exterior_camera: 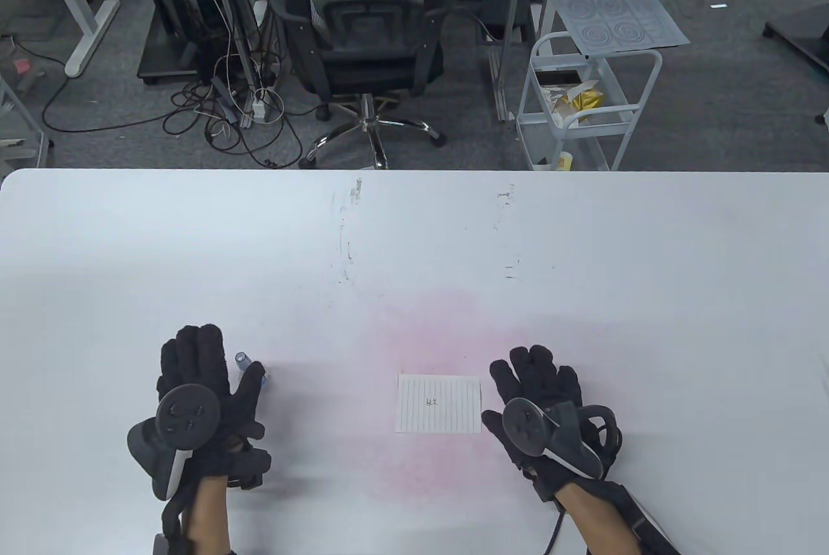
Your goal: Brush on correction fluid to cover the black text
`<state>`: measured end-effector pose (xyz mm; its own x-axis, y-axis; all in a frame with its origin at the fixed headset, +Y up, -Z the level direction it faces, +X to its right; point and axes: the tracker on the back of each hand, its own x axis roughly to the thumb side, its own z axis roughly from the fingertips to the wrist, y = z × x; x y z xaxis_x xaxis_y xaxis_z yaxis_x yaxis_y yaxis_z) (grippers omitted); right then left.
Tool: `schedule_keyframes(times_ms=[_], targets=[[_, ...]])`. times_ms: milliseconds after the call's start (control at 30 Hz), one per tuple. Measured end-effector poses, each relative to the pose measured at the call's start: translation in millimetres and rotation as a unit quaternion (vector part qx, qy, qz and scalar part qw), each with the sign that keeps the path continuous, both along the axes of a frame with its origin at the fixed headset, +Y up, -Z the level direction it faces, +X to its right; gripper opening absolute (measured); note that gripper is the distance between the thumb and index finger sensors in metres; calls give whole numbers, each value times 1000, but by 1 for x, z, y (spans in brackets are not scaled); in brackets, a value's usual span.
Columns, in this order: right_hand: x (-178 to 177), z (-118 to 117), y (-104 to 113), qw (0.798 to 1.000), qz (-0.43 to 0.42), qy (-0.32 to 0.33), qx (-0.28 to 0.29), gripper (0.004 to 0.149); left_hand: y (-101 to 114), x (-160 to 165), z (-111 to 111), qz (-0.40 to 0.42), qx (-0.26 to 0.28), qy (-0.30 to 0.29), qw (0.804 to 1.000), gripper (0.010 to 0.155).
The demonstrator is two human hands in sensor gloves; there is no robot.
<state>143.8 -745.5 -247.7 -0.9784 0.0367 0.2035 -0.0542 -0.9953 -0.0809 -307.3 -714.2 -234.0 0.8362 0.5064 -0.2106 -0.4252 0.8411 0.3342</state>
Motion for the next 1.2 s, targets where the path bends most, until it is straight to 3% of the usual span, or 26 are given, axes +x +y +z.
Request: schedule_keyframes(times_ms=[433, 633, 1000, 1200], targets=[[0, 0, 1, 1000, 1, -1, -2, 74, -34, -9, -18, 46, -123, -22, 991, 85], [0, 0, 1, 1000, -1, -3, -1, 74, -47, -5, -27, 11, -172, -9, 985, 81], [0, 0, 1, 1000, 1, -5, -4, 73, -50, -9, -30, 38, -148, 25, 988, 61], [0, -1, 1, 1000, 2, -6, -4, 73, -49, -8, -31, 32, -141, 24, 989, 59]])
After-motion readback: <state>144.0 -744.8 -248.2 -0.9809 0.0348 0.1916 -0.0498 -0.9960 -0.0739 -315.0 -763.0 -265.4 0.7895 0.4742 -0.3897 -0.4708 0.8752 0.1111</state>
